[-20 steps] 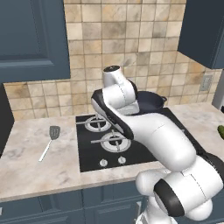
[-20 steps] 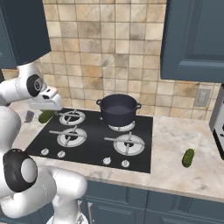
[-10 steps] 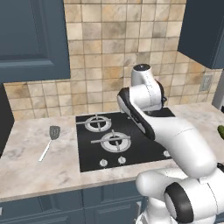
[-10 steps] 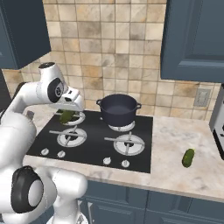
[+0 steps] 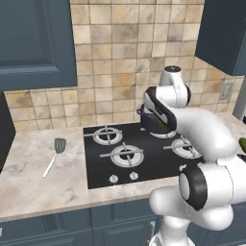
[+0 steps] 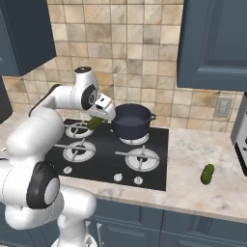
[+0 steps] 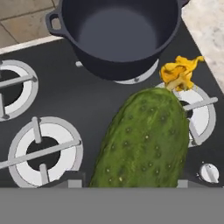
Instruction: Put the cucumber and cucumber in the pot. Retrieve the spatula and lightly stir the vegetables in the pot.
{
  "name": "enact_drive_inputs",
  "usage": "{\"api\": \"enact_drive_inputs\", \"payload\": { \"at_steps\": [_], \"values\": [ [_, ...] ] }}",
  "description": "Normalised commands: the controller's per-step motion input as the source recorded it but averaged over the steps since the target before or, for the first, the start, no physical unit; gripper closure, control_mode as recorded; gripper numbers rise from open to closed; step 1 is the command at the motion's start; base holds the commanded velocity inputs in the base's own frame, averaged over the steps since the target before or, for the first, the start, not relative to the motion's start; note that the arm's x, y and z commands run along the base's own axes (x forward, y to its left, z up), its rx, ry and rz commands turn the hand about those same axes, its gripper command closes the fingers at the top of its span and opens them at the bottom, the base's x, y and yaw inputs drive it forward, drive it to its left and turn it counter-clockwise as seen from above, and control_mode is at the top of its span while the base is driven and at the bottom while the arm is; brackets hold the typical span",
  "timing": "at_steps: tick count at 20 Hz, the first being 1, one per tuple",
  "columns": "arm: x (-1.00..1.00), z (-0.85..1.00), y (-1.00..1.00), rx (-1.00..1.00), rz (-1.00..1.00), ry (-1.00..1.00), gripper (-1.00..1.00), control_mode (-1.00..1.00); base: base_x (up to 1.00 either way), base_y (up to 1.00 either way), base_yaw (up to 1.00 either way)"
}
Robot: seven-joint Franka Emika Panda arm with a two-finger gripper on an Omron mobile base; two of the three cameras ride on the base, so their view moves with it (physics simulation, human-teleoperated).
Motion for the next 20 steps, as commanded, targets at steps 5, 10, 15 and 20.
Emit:
{"api": "enact_drive_inputs", "payload": {
  "at_steps": [5, 10, 15, 20],
  "values": [
    [0.79, 0.00, -0.37, 0.16, -0.02, 0.00, 1.00, -1.00, 0.00, 0.00, 0.00],
    [0.78, 0.00, -0.25, 0.13, 0.00, 0.00, 1.00, -1.00, 0.00, 0.00, 0.00],
    [0.70, -0.02, -0.23, 0.01, -0.02, 0.00, 1.00, -1.00, 0.00, 0.00, 0.00],
    [0.40, -0.25, -0.10, -0.04, -0.06, 0.00, 1.00, -1.00, 0.00, 0.00, 0.00]
  ]
}}
